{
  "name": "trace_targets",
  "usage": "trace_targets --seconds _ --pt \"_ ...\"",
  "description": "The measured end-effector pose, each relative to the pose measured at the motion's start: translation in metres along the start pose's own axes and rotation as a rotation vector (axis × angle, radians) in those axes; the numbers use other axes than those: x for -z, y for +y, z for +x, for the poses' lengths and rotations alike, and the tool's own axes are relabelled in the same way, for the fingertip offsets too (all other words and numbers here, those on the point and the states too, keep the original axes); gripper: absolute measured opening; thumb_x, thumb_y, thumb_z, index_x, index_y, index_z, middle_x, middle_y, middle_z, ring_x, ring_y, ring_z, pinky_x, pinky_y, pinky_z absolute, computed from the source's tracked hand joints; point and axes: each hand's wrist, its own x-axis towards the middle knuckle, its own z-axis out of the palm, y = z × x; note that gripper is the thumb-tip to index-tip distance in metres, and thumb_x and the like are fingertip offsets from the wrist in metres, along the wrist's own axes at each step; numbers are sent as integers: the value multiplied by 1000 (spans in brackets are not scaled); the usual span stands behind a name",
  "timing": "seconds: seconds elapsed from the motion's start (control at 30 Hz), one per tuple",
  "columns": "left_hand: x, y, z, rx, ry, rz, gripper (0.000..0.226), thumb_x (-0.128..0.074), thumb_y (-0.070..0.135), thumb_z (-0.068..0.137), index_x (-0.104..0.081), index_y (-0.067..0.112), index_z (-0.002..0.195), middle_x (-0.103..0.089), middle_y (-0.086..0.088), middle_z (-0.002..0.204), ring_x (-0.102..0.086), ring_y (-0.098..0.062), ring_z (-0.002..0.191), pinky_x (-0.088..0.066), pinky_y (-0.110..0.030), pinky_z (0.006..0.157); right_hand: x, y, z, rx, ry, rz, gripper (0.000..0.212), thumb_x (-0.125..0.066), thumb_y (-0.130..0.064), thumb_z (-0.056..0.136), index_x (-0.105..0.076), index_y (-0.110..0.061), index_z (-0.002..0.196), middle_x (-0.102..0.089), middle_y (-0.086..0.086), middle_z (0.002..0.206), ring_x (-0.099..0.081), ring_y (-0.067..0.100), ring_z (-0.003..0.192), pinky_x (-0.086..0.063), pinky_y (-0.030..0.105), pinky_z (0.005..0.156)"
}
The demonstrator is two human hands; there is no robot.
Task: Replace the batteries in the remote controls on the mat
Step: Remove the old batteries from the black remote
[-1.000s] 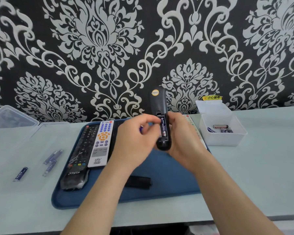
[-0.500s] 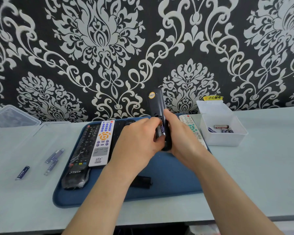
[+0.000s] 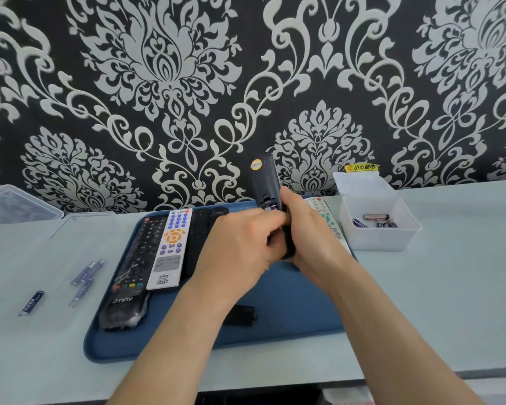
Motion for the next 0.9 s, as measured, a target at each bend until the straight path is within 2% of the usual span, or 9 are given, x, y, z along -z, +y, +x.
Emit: trace_targets --seconds 0.1,0.23,0.33,0.47,0.53,0.6,0.73,0.8,0.9 --pt "0 -1 0 -15 -3 -22 17 -60 11 73 -69 23 80 -41 11 58 -40 -8 56 -29 -18 50 0 0 1 -30 24 34 39 -37 -40 98 -61 -24 72 -63 -3 65 -61 17 63 -48 29 56" --pt "-2 -3 0 20 35 -115 27 -52 12 76 -75 22 87 -62 8 69 -54 -7 64 -43 -21 58 -1 0 0 -95 28 223 34 -36 -33 100 -55 -19 76 -60 -1 59 -60 13 53 -46 23 47" --pt "-3 0 -3 121 22 -156 18 -59 22 77 -74 28 86 -64 8 69 -58 -8 64 -46 -25 59 -2 2 0 -114 60 234 31 -39 -30 100 -59 -18 80 -63 -1 61 -62 14 57 -47 26 52" --pt "-9 4 -4 332 31 -291 10 -73 21 75 -73 27 84 -65 10 72 -53 3 60 -38 -10 56 -4 2 1 -123 105 251 30 -42 -34 99 -57 -17 80 -62 2 62 -61 19 60 -47 29 55" --pt "-8 5 -2 461 89 -436 15 -73 9 76 -71 23 81 -65 10 68 -49 4 51 -36 -9 54 -9 1 1 -111 75 280 27 -43 -32 99 -57 -15 84 -64 4 68 -63 19 64 -49 29 57" --pt "-4 7 0 596 146 -631 20 -65 4 80 -67 22 85 -63 4 63 -48 -5 49 -40 -20 52 -12 2 1 -73 34 290 23 -41 -28 99 -56 -13 89 -63 11 77 -62 22 69 -49 31 63" --pt "14 -2 2 915 200 -1276 36 -36 2 87 -65 13 104 -41 0 57 -26 -9 40 -13 -20 40 -23 2 3 -43 -64 226 31 -41 -26 96 -55 1 104 -64 18 80 -61 31 66 -46 36 64" --pt "26 -10 0 968 199 -1522 29 -36 10 91 -64 7 97 -38 2 56 -24 -5 37 -10 -19 37 -29 3 4 -28 -80 154 31 -46 -20 94 -56 2 114 -64 20 87 -60 33 72 -46 35 61" --pt "40 -22 -9 998 270 -1558 25 -48 24 95 -56 11 76 -38 4 54 -24 -3 34 -11 -15 32 -44 5 4 9 -107 111 20 -47 -5 98 -56 0 115 -60 16 87 -55 22 62 -47 30 53"
